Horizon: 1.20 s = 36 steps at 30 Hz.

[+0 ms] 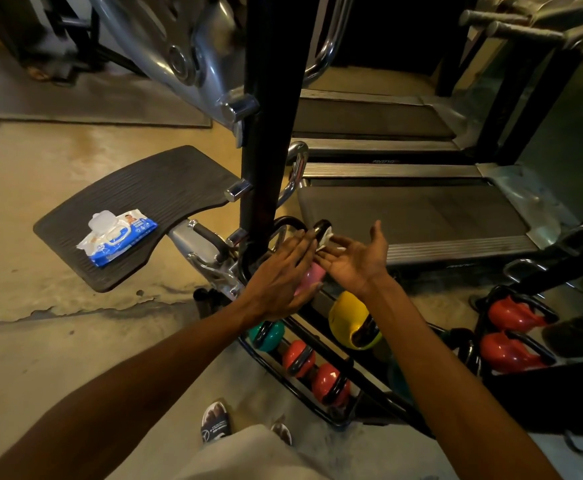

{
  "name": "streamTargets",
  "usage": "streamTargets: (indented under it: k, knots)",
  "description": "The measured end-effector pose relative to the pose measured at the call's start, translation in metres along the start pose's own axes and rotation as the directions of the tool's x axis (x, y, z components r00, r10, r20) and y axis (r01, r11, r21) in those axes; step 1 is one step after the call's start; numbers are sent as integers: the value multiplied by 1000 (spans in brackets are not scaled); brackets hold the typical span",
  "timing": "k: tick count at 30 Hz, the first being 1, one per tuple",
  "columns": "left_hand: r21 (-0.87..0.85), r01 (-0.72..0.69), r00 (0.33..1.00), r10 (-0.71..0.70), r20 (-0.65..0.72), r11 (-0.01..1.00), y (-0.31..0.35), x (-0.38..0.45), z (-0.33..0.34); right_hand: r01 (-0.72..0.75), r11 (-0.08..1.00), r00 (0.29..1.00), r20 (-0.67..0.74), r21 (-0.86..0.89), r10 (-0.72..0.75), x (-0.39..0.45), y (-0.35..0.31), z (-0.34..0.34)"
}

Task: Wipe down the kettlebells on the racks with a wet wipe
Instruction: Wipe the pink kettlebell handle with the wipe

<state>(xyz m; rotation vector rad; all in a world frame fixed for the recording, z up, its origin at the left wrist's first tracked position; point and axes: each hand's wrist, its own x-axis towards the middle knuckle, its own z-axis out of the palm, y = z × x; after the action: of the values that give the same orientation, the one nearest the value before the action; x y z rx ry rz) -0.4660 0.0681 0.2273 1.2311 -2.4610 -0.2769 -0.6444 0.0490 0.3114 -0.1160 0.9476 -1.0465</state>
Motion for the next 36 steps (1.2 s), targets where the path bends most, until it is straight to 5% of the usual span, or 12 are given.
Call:
streamTargets:
  k: [6,10,16,20,24,27,31,34,36]
  knots:
    - [-74,29,998,-33,-50,997,11,3,2,-87,991,995,28,-106,91,-2,3,-8]
    - [-170,79,990,-97,-99,982,16,5,-1,37,970,993,-99,-239,-63,9,6,-5]
    - [-361,266,910,-357,-212,894,35,9,-17,115,764,910,-241,-634,-337,18,8,-2]
    - [-437,392,807,-530,-259,810,35,9,-13,306,608,871,-42,-732,-489,12,-4,-6]
    - [-614,372,698,-646,-309,696,46,18,-22,294,772,956,158,-564,-249,8,-25,4]
    - [-736,310,655,-696,-293,602,52,28,-31,313,750,944,280,-583,-175,9,-28,2]
    - [-674,362,571,-725,-386,644,53,30,-33,438,565,898,316,-700,-305,17,-23,-3]
    - [-507,441,550,-669,-499,741,57,28,-37,608,59,712,511,-792,-482,38,-31,-16]
    - [-346,466,635,-580,-511,815,56,27,-37,624,-240,640,662,-744,-389,49,-40,-25]
